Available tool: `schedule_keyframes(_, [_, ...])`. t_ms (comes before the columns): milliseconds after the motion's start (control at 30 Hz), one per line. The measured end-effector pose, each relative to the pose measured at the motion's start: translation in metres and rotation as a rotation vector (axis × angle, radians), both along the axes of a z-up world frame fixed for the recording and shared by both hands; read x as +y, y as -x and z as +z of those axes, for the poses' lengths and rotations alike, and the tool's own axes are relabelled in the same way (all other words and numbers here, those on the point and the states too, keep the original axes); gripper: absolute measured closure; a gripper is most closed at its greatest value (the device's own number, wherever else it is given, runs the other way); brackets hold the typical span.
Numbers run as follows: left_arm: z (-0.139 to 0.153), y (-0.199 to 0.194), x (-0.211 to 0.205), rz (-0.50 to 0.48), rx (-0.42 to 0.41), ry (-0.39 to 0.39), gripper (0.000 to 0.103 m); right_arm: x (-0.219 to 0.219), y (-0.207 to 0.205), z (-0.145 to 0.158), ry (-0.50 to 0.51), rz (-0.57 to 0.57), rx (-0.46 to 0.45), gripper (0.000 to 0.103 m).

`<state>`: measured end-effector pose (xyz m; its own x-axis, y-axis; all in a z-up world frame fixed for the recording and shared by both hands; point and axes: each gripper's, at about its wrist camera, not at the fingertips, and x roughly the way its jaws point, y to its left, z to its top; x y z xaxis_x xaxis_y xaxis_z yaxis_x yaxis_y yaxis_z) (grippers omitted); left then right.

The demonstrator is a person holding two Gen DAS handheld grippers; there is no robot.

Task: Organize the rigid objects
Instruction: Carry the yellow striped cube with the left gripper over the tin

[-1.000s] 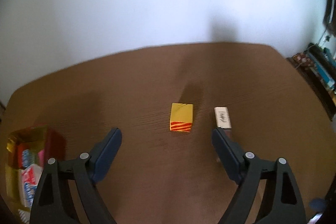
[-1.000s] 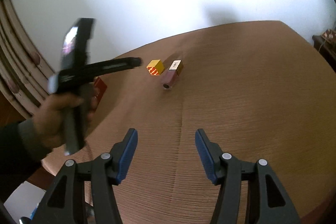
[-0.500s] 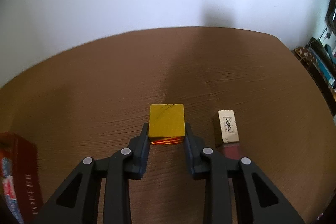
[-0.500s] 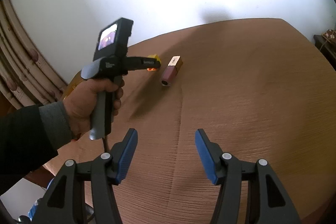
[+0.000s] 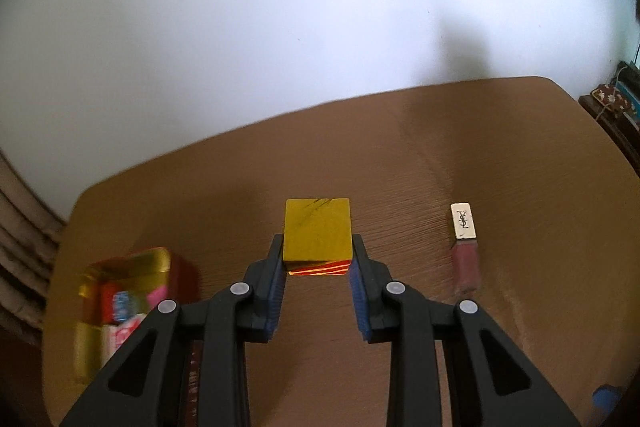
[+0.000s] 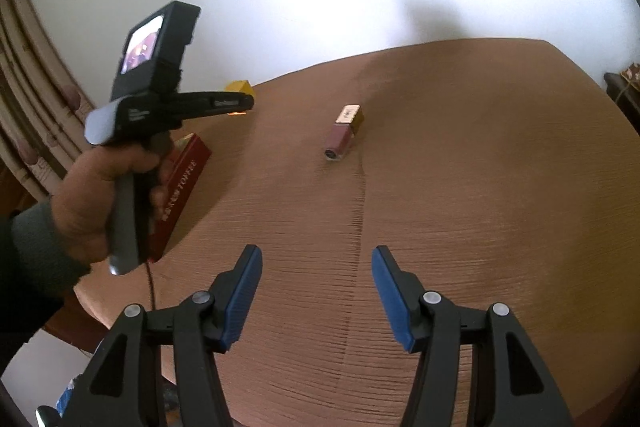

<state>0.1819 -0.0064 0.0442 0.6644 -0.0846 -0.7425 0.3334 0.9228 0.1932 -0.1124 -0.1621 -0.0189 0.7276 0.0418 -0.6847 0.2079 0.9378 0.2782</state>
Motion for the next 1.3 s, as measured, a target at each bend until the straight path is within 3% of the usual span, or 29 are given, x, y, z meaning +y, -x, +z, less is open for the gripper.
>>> schedule_keyframes(433, [0.067, 0.037, 0.035, 0.054, -0.092, -0.025, 0.077, 0.013, 0.005, 0.005, 0.01, 0.022, -0.009, 0.044])
schedule_keyframes(767, [0.091, 0.025, 0.052, 0.101, -0.135, -0.041, 0.077, 0.019, 0.003, 0.01, 0.017, 0.041, -0.017, 0.044])
schedule_keyframes(1067, [0.093, 0.019, 0.086, 0.187, -0.124, -0.064, 0.077, 0.02, 0.003, 0.011, 0.014, 0.041, -0.022, 0.044])
schedule_keyframes(1300, [0.072, 0.017, 0.127, 0.268, -0.079, -0.069, 0.077, 0.018, 0.007, 0.015, 0.025, 0.035, -0.03, 0.044])
